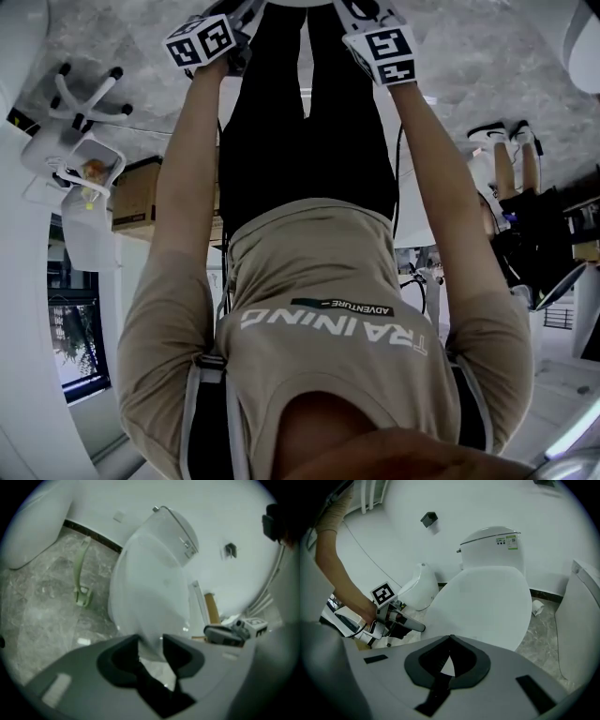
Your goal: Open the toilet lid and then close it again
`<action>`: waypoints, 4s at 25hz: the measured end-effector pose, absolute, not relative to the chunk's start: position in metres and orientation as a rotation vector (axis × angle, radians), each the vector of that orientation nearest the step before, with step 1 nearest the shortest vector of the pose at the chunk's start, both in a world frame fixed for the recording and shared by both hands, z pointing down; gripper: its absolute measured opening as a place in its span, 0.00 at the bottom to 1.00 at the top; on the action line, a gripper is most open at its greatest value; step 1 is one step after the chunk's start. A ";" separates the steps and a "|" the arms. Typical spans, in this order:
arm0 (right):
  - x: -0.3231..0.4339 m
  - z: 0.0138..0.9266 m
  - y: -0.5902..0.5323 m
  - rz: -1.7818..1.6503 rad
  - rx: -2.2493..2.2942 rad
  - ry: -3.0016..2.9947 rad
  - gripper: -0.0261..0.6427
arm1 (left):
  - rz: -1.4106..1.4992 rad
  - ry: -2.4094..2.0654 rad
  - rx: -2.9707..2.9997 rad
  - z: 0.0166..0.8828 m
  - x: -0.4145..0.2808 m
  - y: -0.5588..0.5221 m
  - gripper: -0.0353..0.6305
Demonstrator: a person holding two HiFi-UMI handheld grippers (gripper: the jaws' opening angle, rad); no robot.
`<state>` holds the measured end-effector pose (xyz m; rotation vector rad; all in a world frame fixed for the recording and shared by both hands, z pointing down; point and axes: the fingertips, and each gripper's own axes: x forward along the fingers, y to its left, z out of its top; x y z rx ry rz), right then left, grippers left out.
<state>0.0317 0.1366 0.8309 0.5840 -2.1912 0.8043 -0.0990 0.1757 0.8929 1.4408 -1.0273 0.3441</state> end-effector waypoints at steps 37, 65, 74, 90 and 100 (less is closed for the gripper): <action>0.039 0.794 0.171 0.736 0.434 -2.210 0.05 | 0.116 -0.891 1.623 0.772 -0.120 0.145 0.26; 0.051 0.670 0.083 0.731 0.657 -2.172 0.05 | 0.047 -0.733 1.793 0.658 -0.108 0.093 0.20; 0.018 0.632 0.033 0.685 0.714 -2.144 0.05 | 0.098 -0.809 1.793 0.642 -0.127 0.053 0.06; 0.006 0.589 -0.016 0.659 0.584 -2.229 0.05 | 0.402 -0.959 1.843 0.594 -0.097 -0.009 0.06; 0.001 0.567 -0.070 0.607 0.478 -2.315 0.05 | 0.303 -1.108 1.774 0.552 -0.095 -0.059 0.06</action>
